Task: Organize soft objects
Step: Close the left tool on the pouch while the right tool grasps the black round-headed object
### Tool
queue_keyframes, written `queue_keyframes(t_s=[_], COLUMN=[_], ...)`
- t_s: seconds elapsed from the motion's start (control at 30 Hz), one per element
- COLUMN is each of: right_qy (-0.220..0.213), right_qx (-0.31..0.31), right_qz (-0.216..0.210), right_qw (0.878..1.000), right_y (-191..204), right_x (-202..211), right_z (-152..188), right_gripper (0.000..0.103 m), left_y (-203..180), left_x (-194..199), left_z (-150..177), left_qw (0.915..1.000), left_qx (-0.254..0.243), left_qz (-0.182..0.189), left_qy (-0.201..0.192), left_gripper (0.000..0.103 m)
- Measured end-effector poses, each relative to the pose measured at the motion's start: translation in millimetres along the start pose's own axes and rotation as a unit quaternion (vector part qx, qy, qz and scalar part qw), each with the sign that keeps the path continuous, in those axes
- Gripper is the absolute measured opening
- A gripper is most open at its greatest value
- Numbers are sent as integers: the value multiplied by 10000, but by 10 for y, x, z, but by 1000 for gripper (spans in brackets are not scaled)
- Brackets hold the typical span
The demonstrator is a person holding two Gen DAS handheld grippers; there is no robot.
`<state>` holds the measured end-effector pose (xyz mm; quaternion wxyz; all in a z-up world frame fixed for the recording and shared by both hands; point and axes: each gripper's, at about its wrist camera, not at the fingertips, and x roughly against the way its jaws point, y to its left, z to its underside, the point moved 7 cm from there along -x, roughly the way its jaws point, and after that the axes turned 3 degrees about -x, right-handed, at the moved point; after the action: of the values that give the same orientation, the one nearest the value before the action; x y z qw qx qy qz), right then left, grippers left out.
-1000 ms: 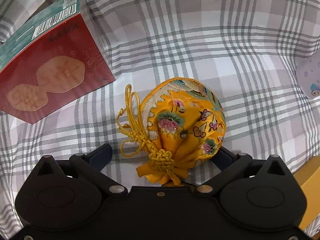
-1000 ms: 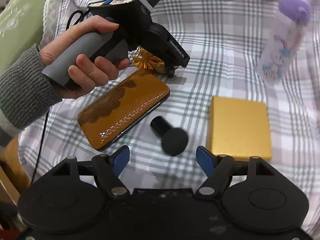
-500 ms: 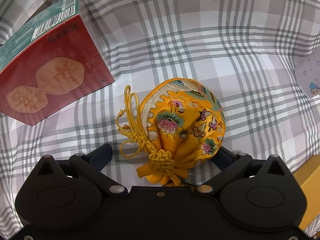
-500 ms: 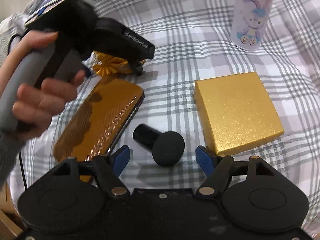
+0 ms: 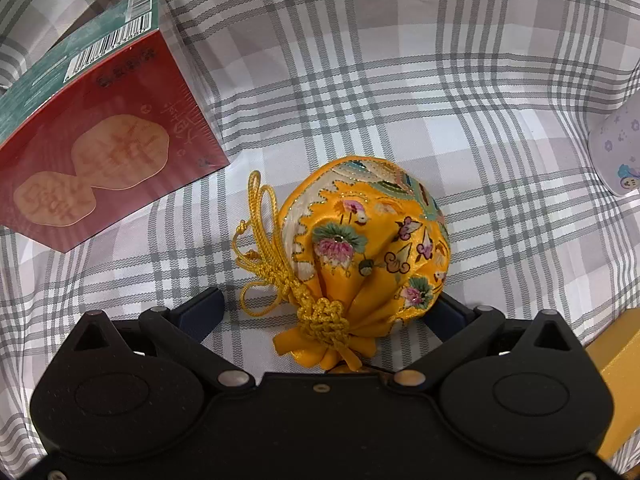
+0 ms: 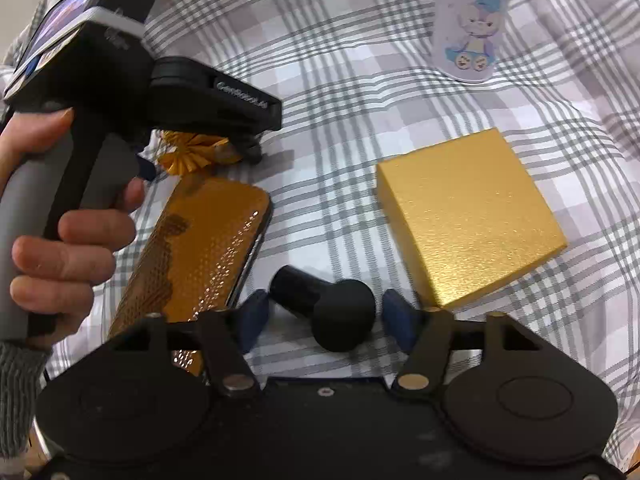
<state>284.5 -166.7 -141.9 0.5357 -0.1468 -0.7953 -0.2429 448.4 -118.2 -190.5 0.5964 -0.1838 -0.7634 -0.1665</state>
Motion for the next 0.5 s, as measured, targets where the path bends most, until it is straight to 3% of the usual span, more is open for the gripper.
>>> queue_keyframes(t_s=[0.5], right_qy=[-65], right_qx=[321], right_qz=[-93], right_qw=[9994], right_y=[-77], right_x=[10], right_z=[-136], right_gripper=[40], left_y=[39], left_x=[14], left_z=[-30], left_qw=[10000], left_qx=[32], left_qz=[25], left_qy=[21], left_gripper=[101])
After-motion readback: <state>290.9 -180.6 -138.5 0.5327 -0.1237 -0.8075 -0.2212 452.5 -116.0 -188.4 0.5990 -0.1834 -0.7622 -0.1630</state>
